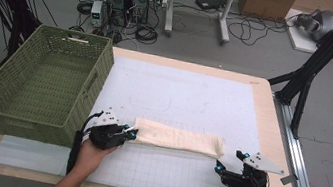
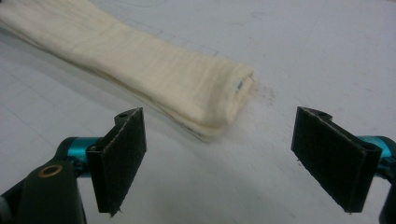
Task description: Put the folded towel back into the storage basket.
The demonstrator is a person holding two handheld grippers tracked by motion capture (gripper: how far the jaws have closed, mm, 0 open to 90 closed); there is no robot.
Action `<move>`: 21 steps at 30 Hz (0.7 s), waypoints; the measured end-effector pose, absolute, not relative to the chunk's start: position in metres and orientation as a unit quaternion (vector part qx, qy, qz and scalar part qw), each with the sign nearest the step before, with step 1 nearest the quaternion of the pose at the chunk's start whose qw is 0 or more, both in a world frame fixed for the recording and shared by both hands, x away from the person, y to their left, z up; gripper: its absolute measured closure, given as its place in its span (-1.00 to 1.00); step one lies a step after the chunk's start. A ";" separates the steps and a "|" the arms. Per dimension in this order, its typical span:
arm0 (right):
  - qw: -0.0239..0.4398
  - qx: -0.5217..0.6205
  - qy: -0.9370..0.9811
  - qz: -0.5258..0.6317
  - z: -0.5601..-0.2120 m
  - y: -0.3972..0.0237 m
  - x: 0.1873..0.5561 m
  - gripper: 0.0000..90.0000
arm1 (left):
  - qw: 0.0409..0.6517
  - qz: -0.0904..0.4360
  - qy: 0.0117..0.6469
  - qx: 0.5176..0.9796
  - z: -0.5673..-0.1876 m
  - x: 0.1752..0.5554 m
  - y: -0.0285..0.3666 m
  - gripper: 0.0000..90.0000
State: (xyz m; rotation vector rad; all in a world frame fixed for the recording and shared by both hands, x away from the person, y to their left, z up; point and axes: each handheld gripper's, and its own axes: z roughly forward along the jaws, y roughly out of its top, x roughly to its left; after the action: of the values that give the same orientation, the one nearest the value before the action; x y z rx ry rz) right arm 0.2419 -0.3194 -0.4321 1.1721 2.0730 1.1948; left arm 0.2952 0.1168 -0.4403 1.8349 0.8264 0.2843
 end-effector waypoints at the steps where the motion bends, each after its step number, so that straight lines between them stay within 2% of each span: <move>1: 0.236 0.427 0.756 0.436 -0.432 -0.319 0.242 -0.63 | 0.528 0.120 0.345 0.766 -0.440 0.295 0.117 0.83; 3: 0.203 0.418 0.771 0.435 -0.432 -0.310 0.253 -0.63 | 0.529 0.121 0.344 0.766 -0.439 0.294 0.119 0.83; 8: 0.207 0.417 0.779 0.421 -0.435 -0.302 0.266 -0.62 | 0.533 0.125 0.345 0.763 -0.438 0.293 0.121 0.83; 12: 0.207 0.424 0.779 0.413 -0.442 -0.301 0.269 -0.51 | 0.531 0.126 0.346 0.763 -0.438 0.294 0.123 0.83; 15: 0.201 0.437 0.772 0.416 -0.449 -0.305 0.269 -0.28 | 0.530 0.126 0.348 0.763 -0.439 0.294 0.124 0.83; 21: 0.196 0.455 0.756 0.427 -0.449 -0.305 0.272 -0.22 | 0.527 0.128 0.347 0.765 -0.439 0.294 0.123 0.83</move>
State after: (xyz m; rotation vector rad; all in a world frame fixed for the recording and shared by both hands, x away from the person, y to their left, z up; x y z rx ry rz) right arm 0.2720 -0.3054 -0.4488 1.2757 2.1179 1.1973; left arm 0.2940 0.1234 -0.4390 1.8296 0.8284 0.3050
